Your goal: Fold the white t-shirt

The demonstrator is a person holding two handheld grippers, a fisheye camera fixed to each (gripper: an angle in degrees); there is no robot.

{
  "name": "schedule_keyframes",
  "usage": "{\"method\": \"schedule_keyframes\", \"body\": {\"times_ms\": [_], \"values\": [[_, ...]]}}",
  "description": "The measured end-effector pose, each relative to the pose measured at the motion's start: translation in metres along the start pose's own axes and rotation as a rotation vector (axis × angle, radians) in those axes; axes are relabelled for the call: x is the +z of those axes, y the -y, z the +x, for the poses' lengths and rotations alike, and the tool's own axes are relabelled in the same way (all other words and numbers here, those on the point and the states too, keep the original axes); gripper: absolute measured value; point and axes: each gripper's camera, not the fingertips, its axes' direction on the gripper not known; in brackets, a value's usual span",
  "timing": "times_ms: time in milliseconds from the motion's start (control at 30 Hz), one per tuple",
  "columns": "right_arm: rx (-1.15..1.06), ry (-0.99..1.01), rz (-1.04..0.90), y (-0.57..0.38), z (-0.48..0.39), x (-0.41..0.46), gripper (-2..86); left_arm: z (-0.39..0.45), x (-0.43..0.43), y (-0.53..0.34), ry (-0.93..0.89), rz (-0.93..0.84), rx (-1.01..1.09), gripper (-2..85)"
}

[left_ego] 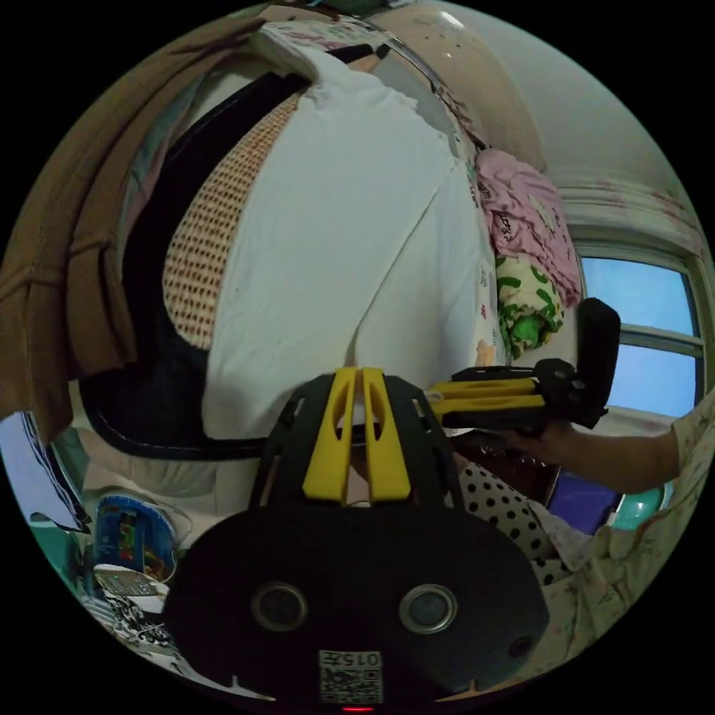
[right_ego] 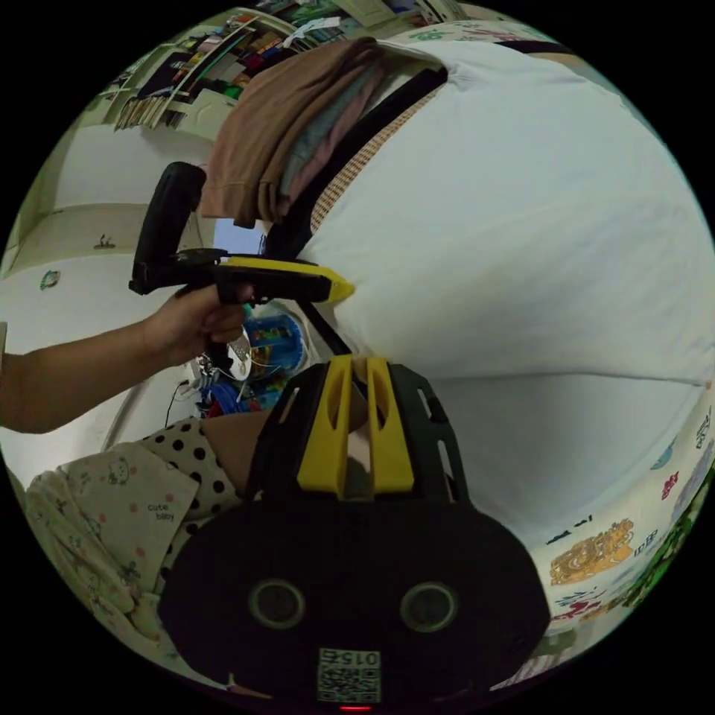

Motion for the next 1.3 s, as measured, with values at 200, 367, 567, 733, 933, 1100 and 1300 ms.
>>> {"method": "schedule_keyframes", "body": {"times_ms": [200, 367, 567, 733, 933, 1100, 1300], "values": [[-0.024, 0.133, 0.004, -0.022, 0.068, -0.040, 6.6, 0.062, -0.019, 0.023, 0.172, 0.009, 0.075, 0.3], [0.238, 0.242, 0.203, -0.072, 0.193, -0.131, 8.5, 0.107, -0.006, 0.052, 0.298, -0.085, 0.062, 4.1], [0.731, 0.263, 0.584, -0.168, 0.407, -0.274, 8.9, 0.194, -0.044, 0.101, 0.403, 0.015, 0.071, 6.5], [0.921, 0.452, 0.805, -0.197, 0.531, -0.328, 10.2, 0.303, -0.025, 0.225, 0.323, 0.132, 0.196, 7.6], [0.935, 0.535, 0.735, -0.189, 0.625, -0.347, 10.8, 0.414, 0.068, 0.416, 0.150, 0.159, 0.286, 8.1], [0.914, 0.646, 0.740, -0.187, 0.684, -0.354, 8.9, 0.477, 0.151, 0.536, 0.155, 0.114, 0.288, 8.2], [0.927, 0.616, 0.699, -0.192, 0.716, -0.351, 3.0, 0.533, 0.235, 0.608, 0.279, 0.040, 0.330, 7.2]]}}
